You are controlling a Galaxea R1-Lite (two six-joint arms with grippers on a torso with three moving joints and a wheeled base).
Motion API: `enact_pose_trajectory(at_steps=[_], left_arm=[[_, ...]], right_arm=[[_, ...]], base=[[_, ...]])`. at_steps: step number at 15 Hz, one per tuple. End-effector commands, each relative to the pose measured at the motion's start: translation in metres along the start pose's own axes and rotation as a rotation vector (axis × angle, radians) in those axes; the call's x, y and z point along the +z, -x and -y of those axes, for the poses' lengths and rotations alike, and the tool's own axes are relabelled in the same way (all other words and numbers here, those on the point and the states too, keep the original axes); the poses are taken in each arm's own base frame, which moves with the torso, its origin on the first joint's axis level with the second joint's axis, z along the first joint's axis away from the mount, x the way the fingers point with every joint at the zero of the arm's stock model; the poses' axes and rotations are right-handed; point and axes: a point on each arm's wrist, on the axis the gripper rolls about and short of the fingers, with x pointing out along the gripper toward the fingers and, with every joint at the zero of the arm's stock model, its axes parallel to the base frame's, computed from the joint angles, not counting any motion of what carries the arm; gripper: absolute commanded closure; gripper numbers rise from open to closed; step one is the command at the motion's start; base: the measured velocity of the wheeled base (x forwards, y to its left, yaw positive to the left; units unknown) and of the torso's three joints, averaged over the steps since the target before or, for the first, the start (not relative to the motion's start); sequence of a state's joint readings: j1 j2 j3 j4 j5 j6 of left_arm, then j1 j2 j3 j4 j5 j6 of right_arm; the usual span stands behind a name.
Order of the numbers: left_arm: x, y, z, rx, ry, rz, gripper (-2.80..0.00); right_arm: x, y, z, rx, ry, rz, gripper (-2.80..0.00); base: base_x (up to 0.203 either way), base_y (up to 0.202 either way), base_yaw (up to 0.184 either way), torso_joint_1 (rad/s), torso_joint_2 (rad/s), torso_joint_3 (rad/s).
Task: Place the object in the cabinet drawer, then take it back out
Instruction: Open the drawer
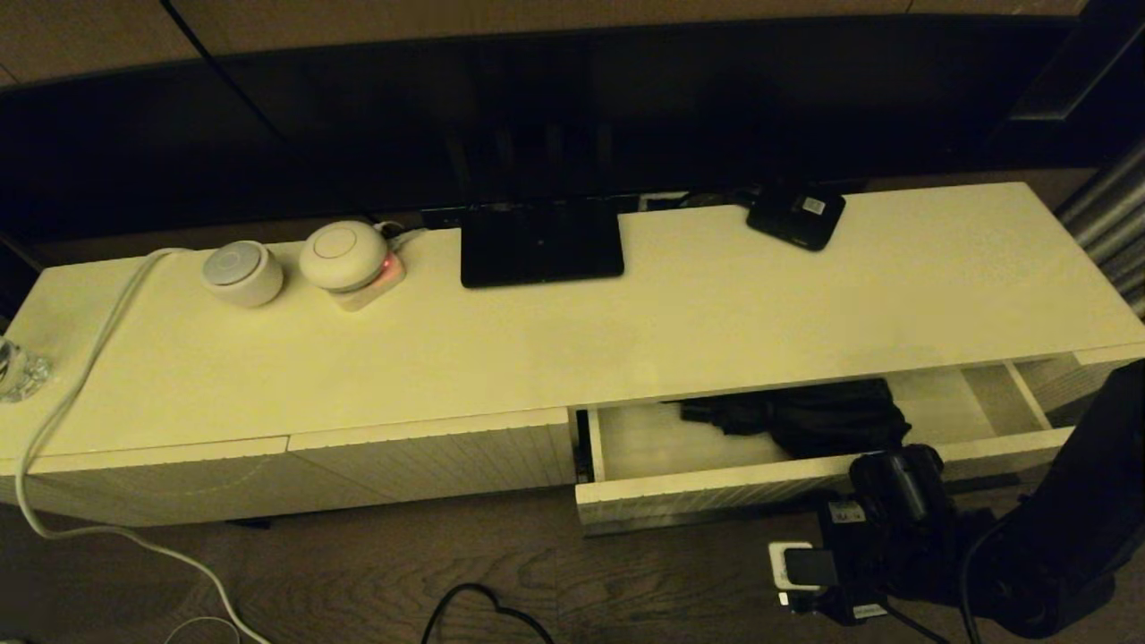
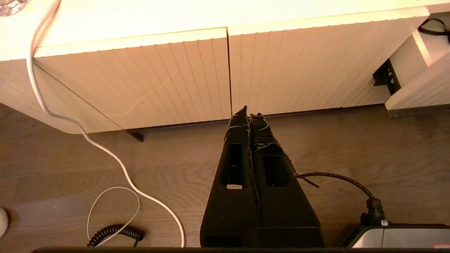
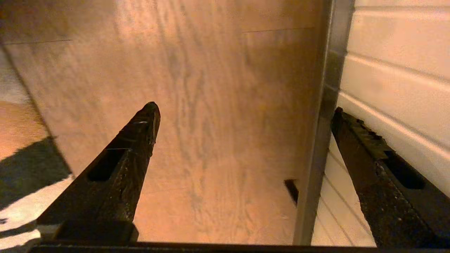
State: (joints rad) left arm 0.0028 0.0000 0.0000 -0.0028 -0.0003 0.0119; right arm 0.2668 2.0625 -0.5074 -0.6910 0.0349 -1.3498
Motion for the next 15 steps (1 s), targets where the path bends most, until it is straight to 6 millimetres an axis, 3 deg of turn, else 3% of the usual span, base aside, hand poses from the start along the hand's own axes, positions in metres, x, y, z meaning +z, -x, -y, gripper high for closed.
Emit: enact_pose_trajectory(at_steps=[1,10,11,15], left_arm=[[0.000,0.000,0.000,0.001,0.000,-0.001,0.00],[0.000,0.000,0.000,0.001,0.000,-0.001,0.00],[0.000,0.000,0.000,0.001,0.000,-0.001,0.00],[0.000,0.000,0.000,0.001,0.000,-0.001,0.00]], right_arm=[[0.002,0.015,0.007,-0.053,0.011,0.010,-2.80],[0.004,0.058,-0.008,-0.075,0.022,0.025,-2.80],[0.006,0.069,-0.009,-0.086,0.022,0.031,0.00],[0.008,0.124,-0.018,-0.084,-0.018,0.040,0.00]], base=[[0.000,0.000,0.000,0.000,0.00,0.000],[0.000,0.000,0.000,0.000,0.00,0.000],[0.000,0.000,0.000,0.000,0.00,0.000],[0.000,0.000,0.000,0.000,0.00,0.000]])
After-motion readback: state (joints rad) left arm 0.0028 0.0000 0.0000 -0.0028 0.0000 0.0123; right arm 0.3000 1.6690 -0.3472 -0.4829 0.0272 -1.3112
